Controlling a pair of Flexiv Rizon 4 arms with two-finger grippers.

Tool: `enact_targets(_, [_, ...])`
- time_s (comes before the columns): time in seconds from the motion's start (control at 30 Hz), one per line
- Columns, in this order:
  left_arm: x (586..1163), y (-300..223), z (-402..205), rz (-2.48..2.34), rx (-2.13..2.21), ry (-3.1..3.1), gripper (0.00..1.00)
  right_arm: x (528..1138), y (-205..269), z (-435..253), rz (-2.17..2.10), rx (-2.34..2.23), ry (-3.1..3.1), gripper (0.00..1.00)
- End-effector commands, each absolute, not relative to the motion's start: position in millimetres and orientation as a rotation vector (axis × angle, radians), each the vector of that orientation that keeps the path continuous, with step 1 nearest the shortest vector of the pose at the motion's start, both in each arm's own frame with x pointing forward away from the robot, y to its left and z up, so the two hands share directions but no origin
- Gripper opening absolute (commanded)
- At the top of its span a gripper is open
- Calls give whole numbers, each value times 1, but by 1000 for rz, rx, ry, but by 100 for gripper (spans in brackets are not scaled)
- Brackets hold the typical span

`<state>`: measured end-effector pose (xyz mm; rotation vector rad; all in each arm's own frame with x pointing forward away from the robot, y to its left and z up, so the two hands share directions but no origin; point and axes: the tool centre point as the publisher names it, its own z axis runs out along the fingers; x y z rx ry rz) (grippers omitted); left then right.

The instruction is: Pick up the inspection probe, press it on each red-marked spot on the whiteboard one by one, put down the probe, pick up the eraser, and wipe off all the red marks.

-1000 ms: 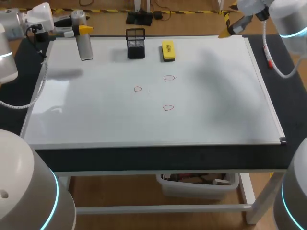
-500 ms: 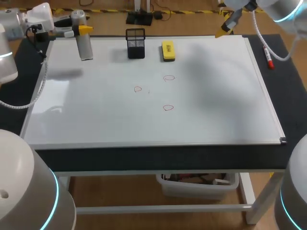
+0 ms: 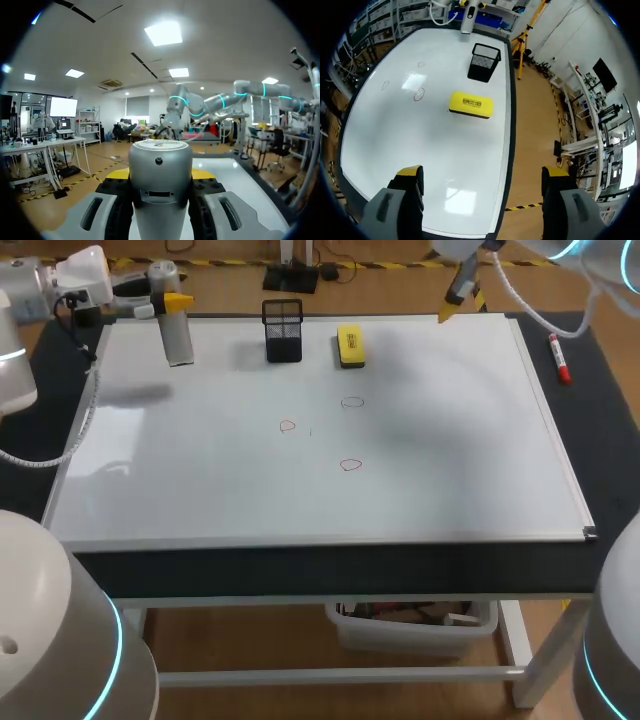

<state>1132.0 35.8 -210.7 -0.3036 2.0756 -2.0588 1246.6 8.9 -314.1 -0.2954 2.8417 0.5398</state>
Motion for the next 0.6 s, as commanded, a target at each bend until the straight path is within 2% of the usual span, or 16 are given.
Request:
enact_targets(0.03, [1130, 35, -209, -2055, -306, 2073, 0, 1247, 21, -313, 328, -407, 3040, 100])
enact_targets(0.6, [1130, 35, -209, -2055, -306, 2073, 0, 1231, 39, -324, 254, -522, 3016, 100])
